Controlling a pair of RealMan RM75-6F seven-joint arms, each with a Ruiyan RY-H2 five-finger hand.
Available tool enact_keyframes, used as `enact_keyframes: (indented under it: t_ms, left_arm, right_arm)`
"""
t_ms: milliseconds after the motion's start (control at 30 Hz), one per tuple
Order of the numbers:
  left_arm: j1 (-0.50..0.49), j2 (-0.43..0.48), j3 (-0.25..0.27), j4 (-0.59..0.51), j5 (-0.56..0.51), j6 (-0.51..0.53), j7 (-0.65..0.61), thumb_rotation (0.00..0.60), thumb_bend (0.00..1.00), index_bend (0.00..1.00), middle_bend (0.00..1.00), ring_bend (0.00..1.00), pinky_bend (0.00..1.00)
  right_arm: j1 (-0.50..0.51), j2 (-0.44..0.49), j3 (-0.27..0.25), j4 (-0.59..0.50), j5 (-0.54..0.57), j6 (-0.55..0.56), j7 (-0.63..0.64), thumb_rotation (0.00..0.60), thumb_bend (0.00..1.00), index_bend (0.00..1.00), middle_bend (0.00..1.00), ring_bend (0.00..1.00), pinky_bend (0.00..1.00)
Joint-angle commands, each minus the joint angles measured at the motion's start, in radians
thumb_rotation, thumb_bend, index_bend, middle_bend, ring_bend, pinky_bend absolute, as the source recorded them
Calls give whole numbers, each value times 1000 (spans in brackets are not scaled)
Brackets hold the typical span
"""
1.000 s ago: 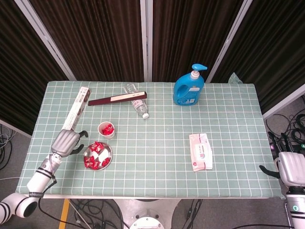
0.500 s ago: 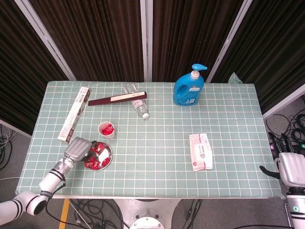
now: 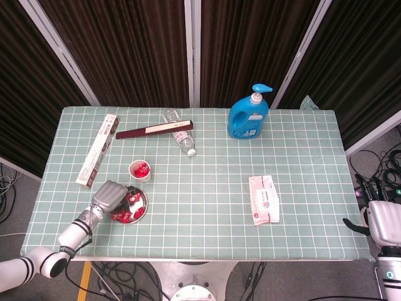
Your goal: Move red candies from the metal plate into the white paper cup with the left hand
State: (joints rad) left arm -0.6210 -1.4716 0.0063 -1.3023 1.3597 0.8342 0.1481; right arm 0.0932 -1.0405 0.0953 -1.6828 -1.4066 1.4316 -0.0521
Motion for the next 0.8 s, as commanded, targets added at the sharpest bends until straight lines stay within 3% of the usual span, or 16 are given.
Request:
enact_keyframes:
  t_ms: [33,800]
  left_arm:
    - [-8,3,1,-7,3,-12,-6,600,370,407,937,942,1000]
    - [-4,-102,-5,113,18,17,-51,600,352,523,949,943,1000]
  right_arm:
    - [0,0,0,0,1,0,0,600,21,3,182,7,421]
    - [-1,2,2,4,7,-3,7,600,21,2,183,7,421]
